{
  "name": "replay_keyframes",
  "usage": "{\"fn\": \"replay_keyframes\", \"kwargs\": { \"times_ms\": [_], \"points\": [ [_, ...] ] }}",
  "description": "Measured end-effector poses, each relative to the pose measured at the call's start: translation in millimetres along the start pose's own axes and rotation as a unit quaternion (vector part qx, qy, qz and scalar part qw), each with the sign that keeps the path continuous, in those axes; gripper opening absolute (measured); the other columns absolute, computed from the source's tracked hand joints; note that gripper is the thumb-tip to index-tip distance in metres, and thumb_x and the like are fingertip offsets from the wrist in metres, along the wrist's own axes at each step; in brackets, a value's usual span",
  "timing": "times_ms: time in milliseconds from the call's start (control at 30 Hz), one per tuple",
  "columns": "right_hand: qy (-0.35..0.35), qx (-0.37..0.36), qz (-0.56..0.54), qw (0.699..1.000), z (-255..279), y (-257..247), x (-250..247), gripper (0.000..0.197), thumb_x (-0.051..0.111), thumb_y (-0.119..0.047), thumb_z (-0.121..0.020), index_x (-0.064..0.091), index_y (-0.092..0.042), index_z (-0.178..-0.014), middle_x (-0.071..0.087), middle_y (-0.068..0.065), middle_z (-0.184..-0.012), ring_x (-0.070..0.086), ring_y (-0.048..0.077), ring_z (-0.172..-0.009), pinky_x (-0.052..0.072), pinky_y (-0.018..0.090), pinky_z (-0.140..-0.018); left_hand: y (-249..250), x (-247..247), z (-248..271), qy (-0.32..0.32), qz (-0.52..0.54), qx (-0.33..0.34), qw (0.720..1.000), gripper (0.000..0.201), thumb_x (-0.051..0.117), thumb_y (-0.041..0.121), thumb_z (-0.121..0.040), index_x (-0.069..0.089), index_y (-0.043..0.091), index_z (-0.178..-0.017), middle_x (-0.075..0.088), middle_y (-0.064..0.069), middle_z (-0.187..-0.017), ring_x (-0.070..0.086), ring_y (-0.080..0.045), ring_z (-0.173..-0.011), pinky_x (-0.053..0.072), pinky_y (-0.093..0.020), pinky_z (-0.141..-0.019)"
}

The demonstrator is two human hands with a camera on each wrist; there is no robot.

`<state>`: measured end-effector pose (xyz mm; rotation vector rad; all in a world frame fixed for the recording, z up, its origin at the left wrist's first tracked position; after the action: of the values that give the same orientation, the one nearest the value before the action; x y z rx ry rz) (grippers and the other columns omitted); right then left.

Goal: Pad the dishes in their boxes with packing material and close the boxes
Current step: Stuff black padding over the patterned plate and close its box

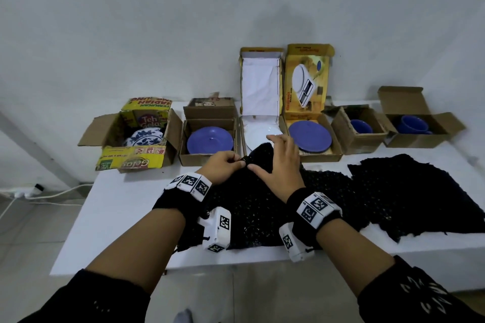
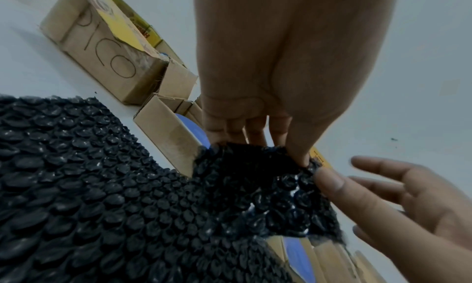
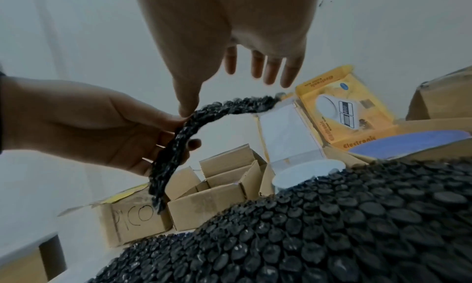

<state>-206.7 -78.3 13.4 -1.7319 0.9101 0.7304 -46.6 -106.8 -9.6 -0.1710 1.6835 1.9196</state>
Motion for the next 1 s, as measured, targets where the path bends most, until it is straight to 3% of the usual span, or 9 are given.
{"fn": "replay_keyframes", "kwargs": {
  "times_ms": [100, 200, 300, 367, 533, 633, 733, 867, 1000],
  "points": [
    [-0.084, -0.017, -0.021, 0.996, -6, -9, 13, 0.041, 0.063, -0.046, -0.084, 0.058, -0.020, -0.115, 0.055, 0.001, -0.116, 0.043, 0.024, -0.114, 0.035, 0.039, -0.097, 10, -11, 7, 0.020, 0.039, 0.037, 0.998, 0.013, 0.056, 0.012, -0.093, 0.058, 0.011, -0.080, 0.056, 0.001, -0.069, 0.052, -0.009, -0.063, 0.041, -0.013, -0.057],
    [-0.105, -0.016, -0.108, 0.988, -14, -21, 20, 0.023, 0.060, -0.035, -0.090, 0.065, -0.016, -0.103, 0.063, 0.003, -0.103, 0.051, 0.027, -0.102, 0.041, 0.045, -0.090, 11, -27, 10, 0.082, 0.029, 0.067, 0.994, 0.007, 0.061, 0.015, -0.090, 0.061, 0.016, -0.083, 0.060, 0.003, -0.076, 0.055, -0.008, -0.069, 0.043, -0.019, -0.066],
    [-0.104, -0.007, -0.177, 0.979, -26, -41, 22, 0.018, 0.059, -0.022, -0.091, 0.067, -0.008, -0.101, 0.059, 0.007, -0.097, 0.052, 0.023, -0.096, 0.040, 0.031, -0.083, 2, -53, 11, 0.175, -0.028, 0.039, 0.983, 0.021, 0.068, 0.028, -0.085, 0.058, 0.020, -0.102, 0.058, 0.001, -0.086, 0.057, -0.010, -0.077, 0.045, -0.023, -0.067],
    [-0.124, 0.018, -0.235, 0.964, -35, -52, 28, 0.018, 0.058, -0.017, -0.092, 0.067, -0.007, -0.104, 0.060, 0.008, -0.099, 0.055, 0.021, -0.096, 0.040, 0.024, -0.082, -3, -62, 12, 0.150, 0.044, 0.007, 0.988, 0.024, 0.065, 0.025, -0.087, 0.057, 0.017, -0.108, 0.059, -0.004, -0.087, 0.061, -0.013, -0.073, 0.052, -0.020, -0.063],
    [-0.149, 0.018, -0.291, 0.945, -59, -90, 41, 0.018, 0.058, -0.011, -0.092, 0.069, 0.003, -0.091, 0.055, 0.000, -0.079, 0.054, 0.017, -0.083, 0.043, 0.025, -0.076, -13, -95, 13, 0.128, 0.228, 0.006, 0.965, 0.010, 0.064, 0.010, -0.087, 0.062, 0.003, -0.081, 0.063, -0.013, -0.078, 0.061, -0.019, -0.072, 0.056, -0.022, -0.067],
    [-0.168, 0.068, -0.338, 0.924, -73, -109, 60, 0.005, 0.065, -0.009, -0.087, 0.064, -0.006, -0.084, 0.058, -0.001, -0.078, 0.056, 0.011, -0.070, 0.049, 0.017, -0.067, -22, -129, 15, 0.154, 0.204, 0.015, 0.967, 0.013, 0.069, 0.007, -0.083, 0.060, 0.006, -0.073, 0.062, -0.012, -0.072, 0.060, -0.013, -0.064, 0.053, -0.019, -0.062],
    [-0.183, 0.078, -0.341, 0.919, -90, -130, 88, 0.018, 0.073, -0.014, -0.081, 0.058, -0.024, -0.083, 0.064, 0.003, -0.084, 0.059, 0.016, -0.077, 0.052, 0.035, -0.078, -37, -164, 15, 0.181, 0.182, 0.007, 0.966, 0.021, 0.073, 0.001, -0.078, 0.055, 0.011, -0.070, 0.059, -0.009, -0.071, 0.060, -0.015, -0.062, 0.053, -0.022, -0.058],
    [-0.202, 0.057, -0.340, 0.917, -112, -172, 119, 0.028, 0.071, -0.005, -0.080, 0.053, -0.021, -0.095, 0.064, 0.011, -0.087, 0.059, 0.016, -0.079, 0.048, 0.025, -0.074, -53, -209, 16, 0.175, 0.183, -0.001, 0.967, 0.021, 0.069, -0.003, -0.079, 0.054, 0.011, -0.081, 0.060, -0.010, -0.078, 0.062, -0.011, -0.062, 0.055, -0.021, -0.056],
    [-0.162, 0.052, -0.286, 0.943, -132, -202, 151, 0.022, 0.070, -0.006, -0.080, 0.058, -0.019, -0.094, 0.054, 0.006, -0.082, 0.053, 0.021, -0.078, 0.044, 0.029, -0.073, -83, -270, 18, 0.249, -0.017, -0.035, 0.968, 0.015, 0.070, 0.017, -0.083, 0.060, 0.011, -0.094, 0.064, -0.006, -0.080, 0.064, -0.020, -0.073, 0.048, -0.017, -0.057]
  ]
}}
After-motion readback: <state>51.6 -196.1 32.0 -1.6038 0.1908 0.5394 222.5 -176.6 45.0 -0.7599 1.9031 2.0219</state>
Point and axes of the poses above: each hand's wrist, its own z-axis away from the middle knuckle, its own x-axis out of the palm, y = z × x, the point moved 5 cm from there along -z, towards the middle knuckle
